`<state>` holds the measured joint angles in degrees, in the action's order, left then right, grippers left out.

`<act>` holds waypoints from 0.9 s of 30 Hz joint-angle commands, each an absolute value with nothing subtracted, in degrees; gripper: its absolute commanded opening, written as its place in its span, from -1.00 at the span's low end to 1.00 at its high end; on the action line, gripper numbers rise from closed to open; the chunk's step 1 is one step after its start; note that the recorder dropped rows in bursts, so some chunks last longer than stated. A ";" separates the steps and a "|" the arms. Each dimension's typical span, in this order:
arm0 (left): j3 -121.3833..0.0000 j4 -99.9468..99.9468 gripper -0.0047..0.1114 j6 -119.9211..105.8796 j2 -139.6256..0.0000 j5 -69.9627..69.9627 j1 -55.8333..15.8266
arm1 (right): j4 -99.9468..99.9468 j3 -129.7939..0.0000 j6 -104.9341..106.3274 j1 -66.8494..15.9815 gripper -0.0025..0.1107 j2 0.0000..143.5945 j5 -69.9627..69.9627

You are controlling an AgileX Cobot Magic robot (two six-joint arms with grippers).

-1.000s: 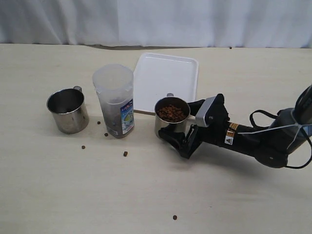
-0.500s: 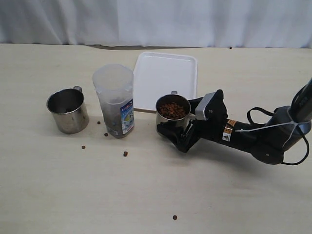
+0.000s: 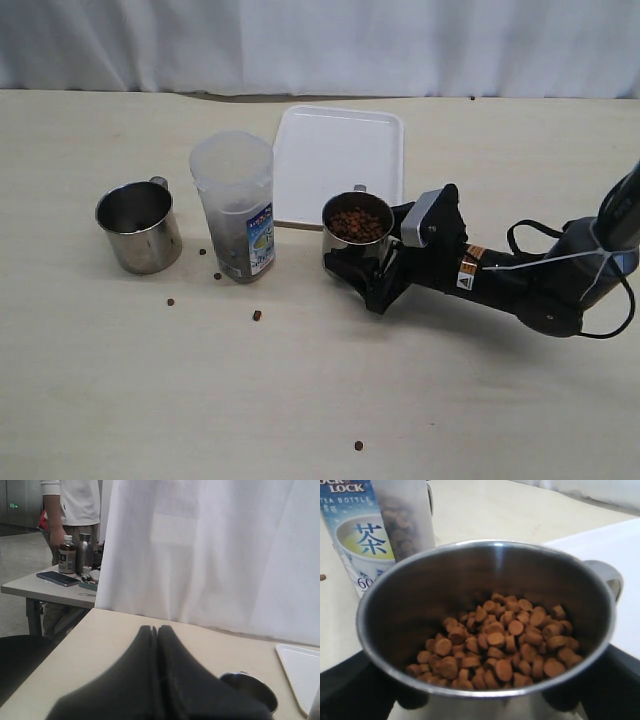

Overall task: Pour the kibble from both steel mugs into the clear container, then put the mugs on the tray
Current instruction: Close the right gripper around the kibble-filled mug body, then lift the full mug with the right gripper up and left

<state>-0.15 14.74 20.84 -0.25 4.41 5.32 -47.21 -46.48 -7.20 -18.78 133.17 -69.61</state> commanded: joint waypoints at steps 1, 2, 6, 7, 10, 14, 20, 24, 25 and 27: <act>0.00 14.87 -0.92 21.15 0.00 3.92 5.33 | -50.60 -46.43 -6.05 -18.72 -0.86 131.21 -69.96; 0.00 14.87 -0.92 21.15 0.00 3.92 5.33 | -50.89 -46.20 -6.05 -18.72 -0.86 130.44 -69.96; 0.00 14.87 -0.92 21.04 0.00 4.06 5.33 | -50.56 -44.31 -6.64 -18.72 -0.86 127.36 -69.96; 0.00 14.87 -0.92 21.04 0.00 4.06 5.33 | -50.23 -43.63 -6.79 -18.72 -0.86 126.68 -69.96; 0.00 14.87 -0.92 21.04 0.00 4.06 5.33 | -48.77 -42.04 -8.31 -18.72 -0.86 123.25 -69.86; 0.00 14.87 -0.92 21.04 0.00 4.06 5.33 | -45.93 -40.91 -10.66 -18.72 -0.86 116.18 -61.93; 0.00 14.87 -0.92 21.04 0.00 4.06 5.33 | -44.40 -43.28 -15.53 -18.72 -0.86 104.03 -42.69; 0.00 14.87 -0.92 21.04 0.00 4.06 5.33 | -53.79 -48.76 -25.87 -18.83 -0.86 97.99 -30.09; 0.00 14.87 -0.92 21.04 0.00 4.06 5.33 | -57.21 -50.09 -29.31 -19.14 -0.86 97.57 -28.51; 0.00 14.87 -0.92 21.04 0.00 4.06 5.33 | -65.58 -54.02 -36.78 -21.23 -0.86 97.26 -23.26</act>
